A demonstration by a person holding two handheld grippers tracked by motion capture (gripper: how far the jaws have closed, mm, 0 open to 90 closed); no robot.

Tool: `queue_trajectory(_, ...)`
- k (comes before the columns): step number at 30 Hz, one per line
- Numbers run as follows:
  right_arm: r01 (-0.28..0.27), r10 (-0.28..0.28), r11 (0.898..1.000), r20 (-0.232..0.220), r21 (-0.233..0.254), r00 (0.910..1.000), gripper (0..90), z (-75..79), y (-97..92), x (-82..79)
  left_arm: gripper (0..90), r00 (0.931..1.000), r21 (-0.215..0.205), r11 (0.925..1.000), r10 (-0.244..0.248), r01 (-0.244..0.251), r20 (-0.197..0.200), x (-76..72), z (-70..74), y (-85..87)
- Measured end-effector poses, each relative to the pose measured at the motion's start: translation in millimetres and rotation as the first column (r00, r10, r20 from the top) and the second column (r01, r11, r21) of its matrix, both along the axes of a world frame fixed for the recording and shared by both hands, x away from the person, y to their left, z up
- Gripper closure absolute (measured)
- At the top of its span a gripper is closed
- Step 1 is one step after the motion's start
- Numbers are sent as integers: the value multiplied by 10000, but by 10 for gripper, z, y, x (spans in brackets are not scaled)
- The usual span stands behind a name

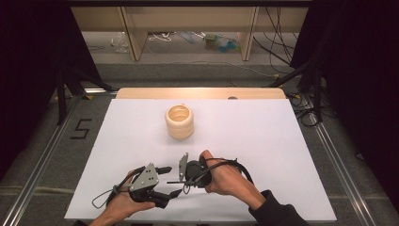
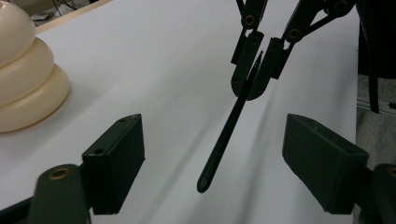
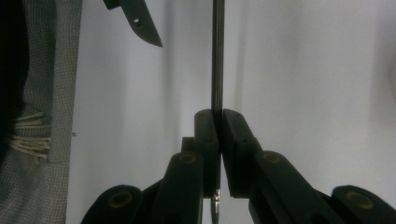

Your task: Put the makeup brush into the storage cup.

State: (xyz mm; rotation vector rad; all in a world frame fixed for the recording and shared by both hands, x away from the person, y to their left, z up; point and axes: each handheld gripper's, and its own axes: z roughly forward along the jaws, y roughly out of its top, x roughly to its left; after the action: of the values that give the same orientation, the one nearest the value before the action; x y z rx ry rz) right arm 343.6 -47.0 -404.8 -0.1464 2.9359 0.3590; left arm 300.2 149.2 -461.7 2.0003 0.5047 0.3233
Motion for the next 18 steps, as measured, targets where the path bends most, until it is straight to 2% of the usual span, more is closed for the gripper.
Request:
queue_trajectory(2,136,-137,9999,-141,-92,9998,854,2,10,-28,288,9999,-11,9999,-135,135,-88,-13,-3,-12)
queue_trajectory(5,-334,334,9994,5,34,9994,853,-2,28,-21,322,9996,131,9995,-272,273,-81,-26,-2,-17)
queue_trajectory(8,-216,215,9998,-125,-51,9997,853,-5,52,-65,374,9992,129,9992,-390,391,-96,-38,2,-19)
queue_trajectory(11,-471,471,9989,-104,-7,9988,854,-15,73,-72,436,9983,246,9980,-572,575,-100,-43,3,-16)
queue_trajectory(14,-430,430,9991,-144,-4,9990,854,-8,81,-93,486,9975,404,9966,-712,713,-48,-52,-6,-22)
queue_trajectory(15,-138,134,9998,-235,-147,9996,853,1,75,-116,499,9971,431,9962,-757,758,-43,-54,-7,-25)
queue_trajectory(16,-72,67,9998,-242,-202,9997,854,8,74,-124,512,9969,413,9960,-788,790,-52,-58,-7,-27)
queue_trajectory(18,-140,137,9998,-198,-171,9997,854,9,76,-128,540,9958,352,9952,-909,911,-68,-63,-5,-31)
